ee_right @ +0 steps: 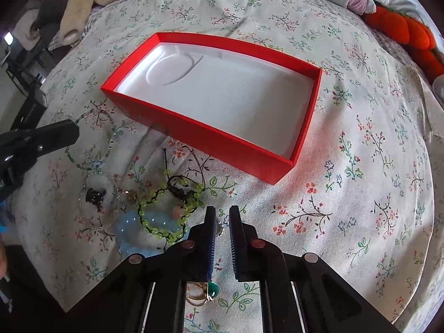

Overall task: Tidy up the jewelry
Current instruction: 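Lift the bracelet with the left tool while the right tool carries the silver ring toward the red box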

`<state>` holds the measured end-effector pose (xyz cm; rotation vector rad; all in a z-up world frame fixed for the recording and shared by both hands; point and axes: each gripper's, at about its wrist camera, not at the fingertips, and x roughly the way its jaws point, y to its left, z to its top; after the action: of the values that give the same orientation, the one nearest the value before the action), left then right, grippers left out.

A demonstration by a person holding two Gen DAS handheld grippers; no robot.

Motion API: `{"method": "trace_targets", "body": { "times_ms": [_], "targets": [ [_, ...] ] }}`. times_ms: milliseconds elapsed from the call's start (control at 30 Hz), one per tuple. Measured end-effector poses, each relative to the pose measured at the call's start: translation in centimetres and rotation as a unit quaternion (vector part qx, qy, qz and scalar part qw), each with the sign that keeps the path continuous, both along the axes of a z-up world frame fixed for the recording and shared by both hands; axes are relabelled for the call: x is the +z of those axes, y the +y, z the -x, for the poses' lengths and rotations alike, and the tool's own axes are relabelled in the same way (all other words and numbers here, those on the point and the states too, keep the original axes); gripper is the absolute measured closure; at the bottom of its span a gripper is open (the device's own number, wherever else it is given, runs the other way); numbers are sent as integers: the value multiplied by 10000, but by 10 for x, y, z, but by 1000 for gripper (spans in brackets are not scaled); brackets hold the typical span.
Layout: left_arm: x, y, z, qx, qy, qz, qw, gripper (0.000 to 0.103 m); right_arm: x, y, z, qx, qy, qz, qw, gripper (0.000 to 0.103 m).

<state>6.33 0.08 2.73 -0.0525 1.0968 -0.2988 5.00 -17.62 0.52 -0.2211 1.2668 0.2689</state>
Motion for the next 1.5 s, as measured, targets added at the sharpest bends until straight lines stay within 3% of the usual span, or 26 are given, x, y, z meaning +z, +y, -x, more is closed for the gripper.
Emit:
{"method": "trace_targets", "body": {
  "times_ms": [100,133,167,300,567,700,833,900,1133,1200,1233,1500],
  "targets": [
    [-1,2,0,21,15,-9,10000,99,-2,4,7,248,25,183,9995,70],
    [-1,2,0,31,19,-8,10000,99,-3,4,8,267,15,218,9994,51],
    [-1,3,0,37,20,-10,10000,99,-3,4,10,286,-53,236,9993,45],
    [-1,3,0,42,21,-13,10000,99,-7,5,10,267,10,144,9995,47],
    [-4,2,1,56,68,-35,10000,99,-7,0,-5,223,226,-175,9993,71],
    [-3,5,1,72,56,-29,10000,99,4,-7,-5,291,114,-75,9995,71],
    [-5,6,-1,104,105,-38,9999,99,-17,-1,3,612,510,217,9966,71],
    [-5,5,-1,107,108,-48,9999,99,-24,4,4,689,456,351,9960,70],
    [-6,2,0,96,88,-35,9999,99,-26,12,-11,649,299,286,9970,71],
    [-6,2,0,100,88,-30,9999,99,-27,11,-14,664,298,230,9971,76],
    [-5,1,0,101,85,-22,9999,99,-27,12,-14,666,293,191,9972,84],
    [6,0,2,63,-54,175,9998,99,-15,17,-12,524,140,123,9985,84]
  ]
}}
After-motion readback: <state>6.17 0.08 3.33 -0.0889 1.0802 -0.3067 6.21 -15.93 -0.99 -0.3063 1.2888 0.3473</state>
